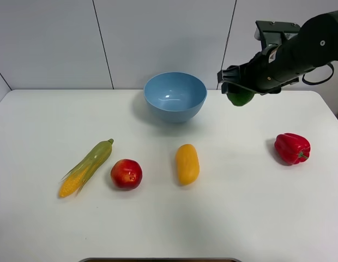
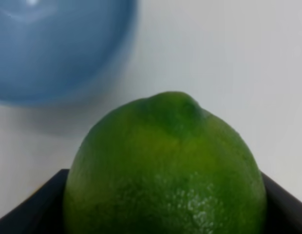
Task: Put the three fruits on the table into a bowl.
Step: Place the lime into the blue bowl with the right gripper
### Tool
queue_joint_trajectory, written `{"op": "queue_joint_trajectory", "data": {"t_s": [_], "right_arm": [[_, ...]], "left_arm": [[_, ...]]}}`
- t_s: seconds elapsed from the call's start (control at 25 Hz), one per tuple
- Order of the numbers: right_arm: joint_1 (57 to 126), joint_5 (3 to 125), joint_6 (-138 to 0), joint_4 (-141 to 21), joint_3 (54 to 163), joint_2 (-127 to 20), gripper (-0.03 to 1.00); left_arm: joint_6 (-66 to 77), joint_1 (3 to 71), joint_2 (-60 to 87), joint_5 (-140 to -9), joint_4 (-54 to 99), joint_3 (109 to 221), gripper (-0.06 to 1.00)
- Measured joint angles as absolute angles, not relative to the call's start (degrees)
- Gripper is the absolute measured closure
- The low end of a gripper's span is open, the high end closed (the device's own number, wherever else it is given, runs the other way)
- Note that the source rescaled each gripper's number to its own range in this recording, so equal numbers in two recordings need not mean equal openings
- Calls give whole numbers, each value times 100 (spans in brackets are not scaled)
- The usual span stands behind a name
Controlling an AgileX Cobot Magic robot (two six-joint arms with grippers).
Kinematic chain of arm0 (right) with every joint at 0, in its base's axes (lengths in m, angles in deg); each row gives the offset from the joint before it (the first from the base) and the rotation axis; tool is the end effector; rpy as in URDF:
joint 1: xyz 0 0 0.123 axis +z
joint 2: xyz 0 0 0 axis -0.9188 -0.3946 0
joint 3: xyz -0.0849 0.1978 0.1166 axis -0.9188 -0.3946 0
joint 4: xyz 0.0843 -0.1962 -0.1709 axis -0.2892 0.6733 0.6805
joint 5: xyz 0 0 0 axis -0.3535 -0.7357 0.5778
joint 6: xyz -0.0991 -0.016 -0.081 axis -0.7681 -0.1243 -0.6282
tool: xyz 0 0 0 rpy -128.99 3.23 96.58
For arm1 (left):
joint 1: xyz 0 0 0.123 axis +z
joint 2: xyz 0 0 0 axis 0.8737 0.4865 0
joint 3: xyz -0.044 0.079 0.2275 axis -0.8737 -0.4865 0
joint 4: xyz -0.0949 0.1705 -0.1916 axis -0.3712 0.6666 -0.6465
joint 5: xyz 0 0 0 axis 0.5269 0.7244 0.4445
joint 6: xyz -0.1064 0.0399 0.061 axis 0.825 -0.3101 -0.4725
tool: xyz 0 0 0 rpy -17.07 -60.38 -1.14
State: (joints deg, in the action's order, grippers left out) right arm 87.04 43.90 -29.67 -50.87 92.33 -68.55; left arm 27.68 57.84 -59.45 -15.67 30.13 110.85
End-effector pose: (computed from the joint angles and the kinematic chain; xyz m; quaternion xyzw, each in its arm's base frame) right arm 0.3566 0.1305 0.1992 -0.0371 0.9341 0.1047 0.3394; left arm 0.0913 -0.0159 0.2492 0.1162 0.8649 -0.0096 0.4882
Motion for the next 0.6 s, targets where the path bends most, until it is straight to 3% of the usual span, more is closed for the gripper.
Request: {"op": "queue_joint_trajectory", "data": {"t_s": [0.6], "right_arm": [[9269,4762,-3017,-4631,11280,-8109,77]], "left_arm": [[2768,5784,-5945,-1567,3013,11085,-6]]}}
